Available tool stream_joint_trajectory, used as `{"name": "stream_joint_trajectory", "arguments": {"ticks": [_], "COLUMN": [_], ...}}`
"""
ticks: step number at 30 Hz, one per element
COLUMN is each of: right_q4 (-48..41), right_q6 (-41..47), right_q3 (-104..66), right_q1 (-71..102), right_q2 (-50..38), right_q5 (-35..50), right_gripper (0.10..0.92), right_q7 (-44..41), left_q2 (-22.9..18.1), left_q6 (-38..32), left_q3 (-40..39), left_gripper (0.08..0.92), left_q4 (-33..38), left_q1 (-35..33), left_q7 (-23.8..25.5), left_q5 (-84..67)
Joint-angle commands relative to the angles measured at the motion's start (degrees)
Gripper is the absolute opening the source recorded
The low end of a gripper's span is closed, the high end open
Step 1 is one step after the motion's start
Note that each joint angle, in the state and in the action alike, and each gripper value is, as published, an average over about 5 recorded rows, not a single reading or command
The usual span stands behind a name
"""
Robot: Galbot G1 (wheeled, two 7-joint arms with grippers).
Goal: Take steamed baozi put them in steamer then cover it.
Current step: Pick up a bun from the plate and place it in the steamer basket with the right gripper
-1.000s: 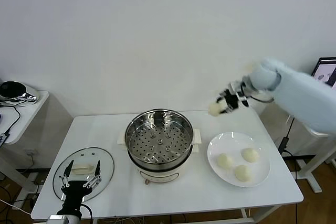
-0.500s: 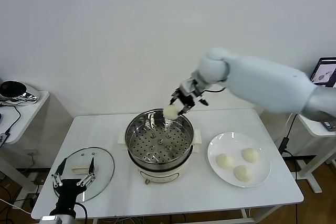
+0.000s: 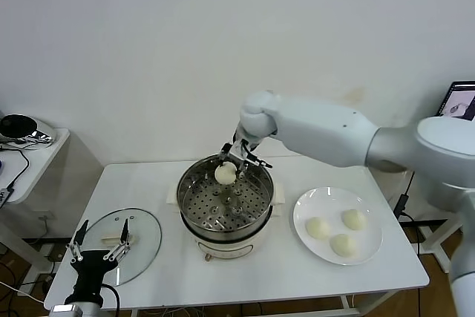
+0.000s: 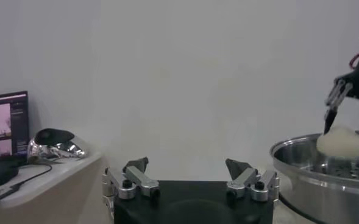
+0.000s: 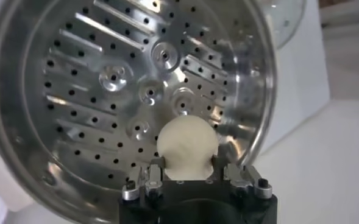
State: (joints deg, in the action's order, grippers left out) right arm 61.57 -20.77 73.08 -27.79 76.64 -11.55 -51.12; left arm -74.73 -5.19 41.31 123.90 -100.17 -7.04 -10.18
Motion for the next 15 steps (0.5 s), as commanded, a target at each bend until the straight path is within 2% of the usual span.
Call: {"name": "stream_joint_trajectory", "arguments": {"ticks": [1,5,12,15], "right_q4": [-3.78,-4.25,-3.46,1.03], "right_q6": [-5.61,-7.08,-9.22,-7.47], "right_q3": [0.53,0.15,-1.13,-0.49], "right_q1": [1.7,2.76,3.29,-0.13], "right_q2": [2.69,2.68,2.0,0.32], "right_q5": [-7.67,-9.48,-11.22,-5.83], "right_gripper": [0.509,0.531,0.721,0.791], "right_q7": [1.77,2.76,5.46,4.18], "left_q2": [-0.02,-0.07,-0.03,0.01], "left_q6": [-0.05,-0.03,-0.05,0.08], "left_q3": [0.18,0.2,0.18,0.09], "left_gripper": [0.823,0.823,0.823,0.823], "left_q4": [0.28,0.53,0.4,0.3], "left_q1": [-0.02,-0.07,0.0,0.27], "left_q7": [-0.01,-0.01,-0.1,-0.16], "left_q5": [0.01,-0.01,-0.08,-0.08]}}
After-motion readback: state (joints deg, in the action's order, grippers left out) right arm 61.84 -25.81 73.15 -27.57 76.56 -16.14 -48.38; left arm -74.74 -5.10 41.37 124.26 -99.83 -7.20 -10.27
